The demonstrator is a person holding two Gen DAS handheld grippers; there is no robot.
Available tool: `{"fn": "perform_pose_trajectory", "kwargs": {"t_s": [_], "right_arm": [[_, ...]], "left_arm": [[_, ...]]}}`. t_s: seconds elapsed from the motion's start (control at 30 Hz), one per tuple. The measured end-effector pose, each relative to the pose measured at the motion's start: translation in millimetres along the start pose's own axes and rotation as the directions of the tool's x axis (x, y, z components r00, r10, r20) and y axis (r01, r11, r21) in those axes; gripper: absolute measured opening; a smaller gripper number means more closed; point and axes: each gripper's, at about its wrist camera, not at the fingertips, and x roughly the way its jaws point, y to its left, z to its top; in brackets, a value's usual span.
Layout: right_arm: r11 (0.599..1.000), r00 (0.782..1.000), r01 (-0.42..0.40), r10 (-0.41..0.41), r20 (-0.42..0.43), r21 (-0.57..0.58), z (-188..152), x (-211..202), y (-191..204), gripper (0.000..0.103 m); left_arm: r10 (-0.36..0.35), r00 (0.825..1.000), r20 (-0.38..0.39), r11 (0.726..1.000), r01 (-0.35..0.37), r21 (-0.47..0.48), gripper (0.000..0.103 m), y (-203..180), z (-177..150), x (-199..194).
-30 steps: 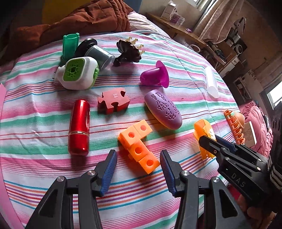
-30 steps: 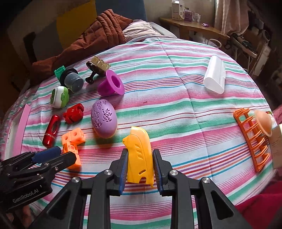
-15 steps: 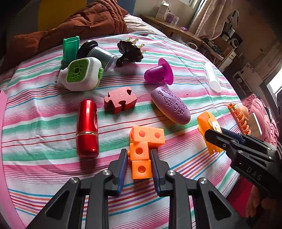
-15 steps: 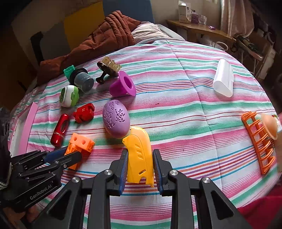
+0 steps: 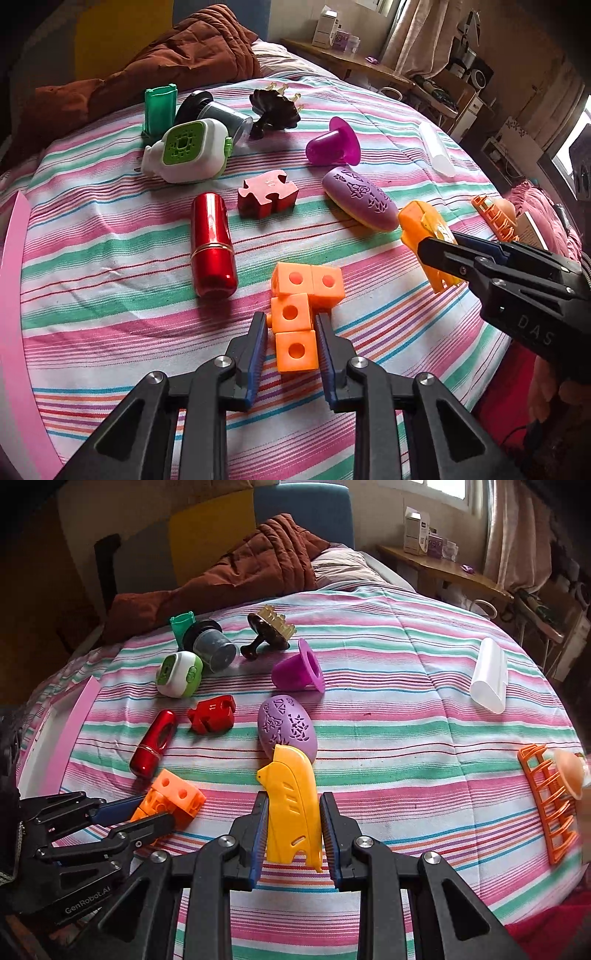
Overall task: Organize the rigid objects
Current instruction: 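Carry the orange cubes into the white tray and open the left gripper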
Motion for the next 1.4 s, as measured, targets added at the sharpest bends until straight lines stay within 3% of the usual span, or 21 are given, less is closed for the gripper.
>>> {"fn": "perform_pose_trajectory", "kwargs": {"t_s": [0.43, 0.73, 1.03, 1.4], "right_arm": [[0.993, 0.998, 0.058, -0.057, 0.016, -0.100, -5.8, 0.7, 18.7, 0.027], [0.987, 0.997, 0.072, -0.067, 0.040, -0.143, -8.1, 0.7, 27.1, 0.027], [0.987, 0.998, 0.032, -0.022, 0.060, -0.158, -12.5, 2.4, 36.5, 0.027], [0.988, 0.991, -0.002, 0.023, 0.131, -0.157, -11.7, -15.4, 53.5, 0.027]], "left_arm": [[-0.064, 0.993, 0.097, 0.996, 0.070, -0.059, 0.025, 19.0, -11.1, -43.5], [-0.053, 0.985, 0.167, 0.993, 0.070, -0.098, 0.025, 46.1, -16.7, -75.0], [0.071, 0.973, 0.219, 0.972, -0.017, -0.236, 0.025, 122.4, -16.9, -101.5], [0.259, 0.957, 0.131, 0.891, -0.184, -0.415, 0.025, 241.4, -19.6, -93.3]]}}
